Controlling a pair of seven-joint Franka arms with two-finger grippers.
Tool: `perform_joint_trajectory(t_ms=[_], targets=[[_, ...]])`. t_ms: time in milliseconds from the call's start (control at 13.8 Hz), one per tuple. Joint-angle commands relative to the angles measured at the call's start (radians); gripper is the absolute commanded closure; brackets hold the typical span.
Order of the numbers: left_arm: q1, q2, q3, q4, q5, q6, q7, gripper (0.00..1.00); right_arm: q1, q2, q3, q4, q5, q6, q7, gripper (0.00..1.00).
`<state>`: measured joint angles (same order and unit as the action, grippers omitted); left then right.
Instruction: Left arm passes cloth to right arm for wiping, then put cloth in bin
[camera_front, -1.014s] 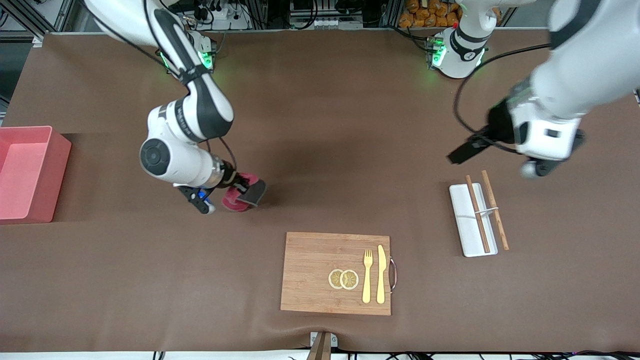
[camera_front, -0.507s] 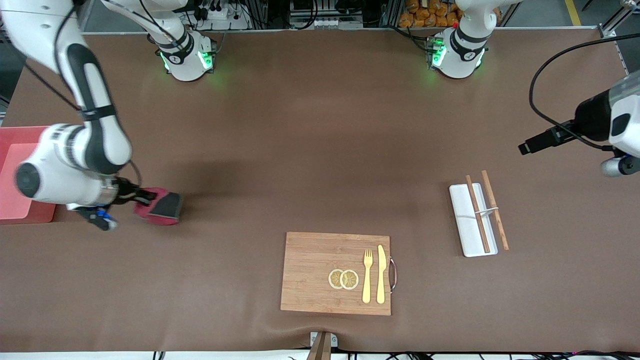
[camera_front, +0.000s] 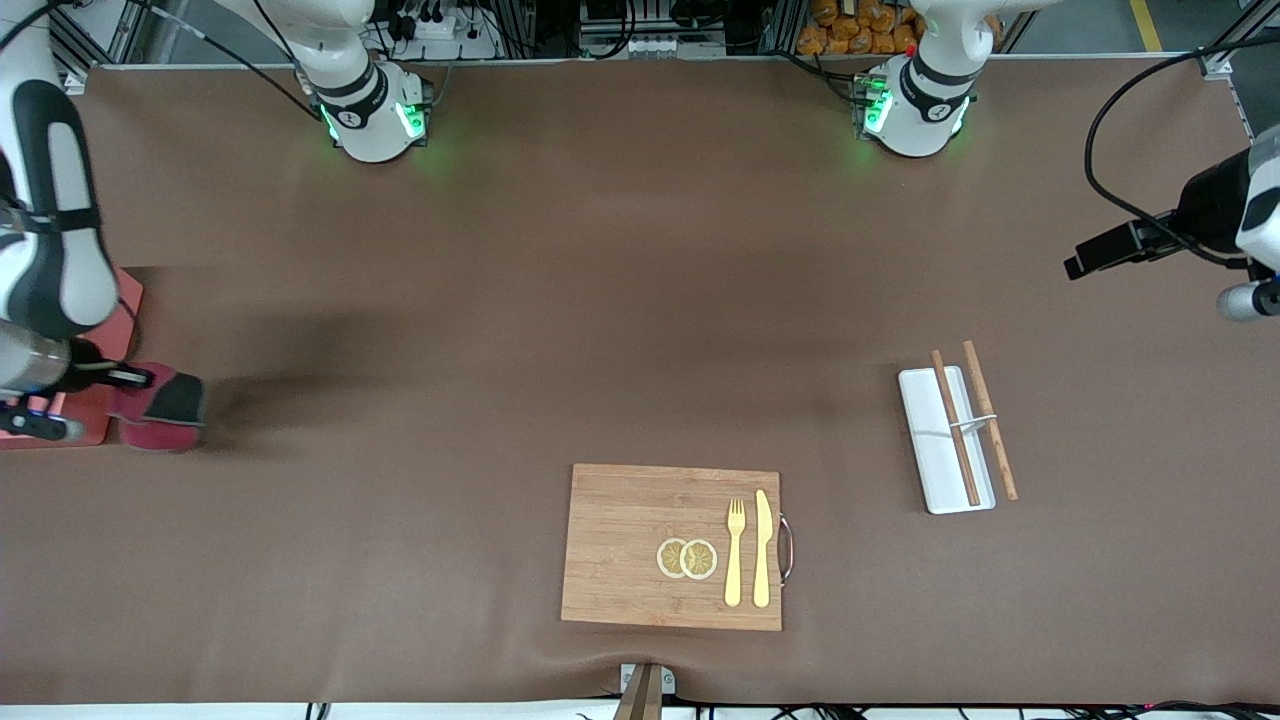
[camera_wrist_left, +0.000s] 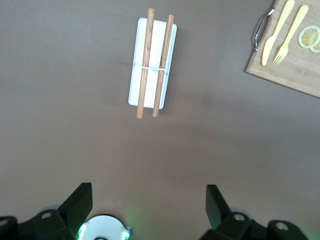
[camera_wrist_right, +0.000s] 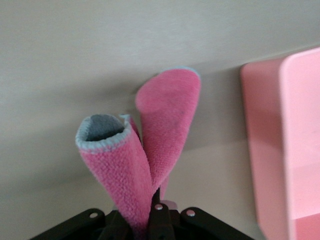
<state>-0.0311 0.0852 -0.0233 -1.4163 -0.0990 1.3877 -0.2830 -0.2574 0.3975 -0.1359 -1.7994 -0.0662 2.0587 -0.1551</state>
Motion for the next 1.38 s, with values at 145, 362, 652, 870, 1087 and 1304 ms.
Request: perform_joint_trajectory(t_ms=[145, 362, 652, 870, 1087, 1304], targets=[[-0.133, -0.05, 0.111, -0.046, 0.062, 0.007, 0.091, 0.0, 0.081, 0.023, 0.032, -0.023, -0.012, -0.009, 0.122, 1.0], [-0.125, -0.041, 0.106, -0.04, 0.061, 0.007, 0.09, 0.0, 0.229, 0.023, 0.032, -0.035, 0.078, -0.015, 0.317, 1.0], [-0.124, -0.041, 0.106, -0.039, 0.056, 0.005, 0.091, 0.0, 0.446, 0.023, 0.032, -0.031, 0.21, -0.012, 0.59, 1.0], [-0.121, -0.045, 0.106, -0.039, 0.056, 0.004, 0.093, 0.0, 0.573, 0.024, 0.03, -0.021, 0.397, 0.012, 0.702, 1.0], [-0.122, -0.045, 0.105, -0.039, 0.056, 0.004, 0.093, 0.0, 0.688, 0.024, 0.03, 0.014, 0.414, 0.023, 0.889, 1.0], [-0.124, -0.047, 0.103, -0.039, 0.054, -0.001, 0.091, 0.0, 0.741, 0.023, 0.03, 0.041, 0.413, 0.02, 0.982, 1.0]])
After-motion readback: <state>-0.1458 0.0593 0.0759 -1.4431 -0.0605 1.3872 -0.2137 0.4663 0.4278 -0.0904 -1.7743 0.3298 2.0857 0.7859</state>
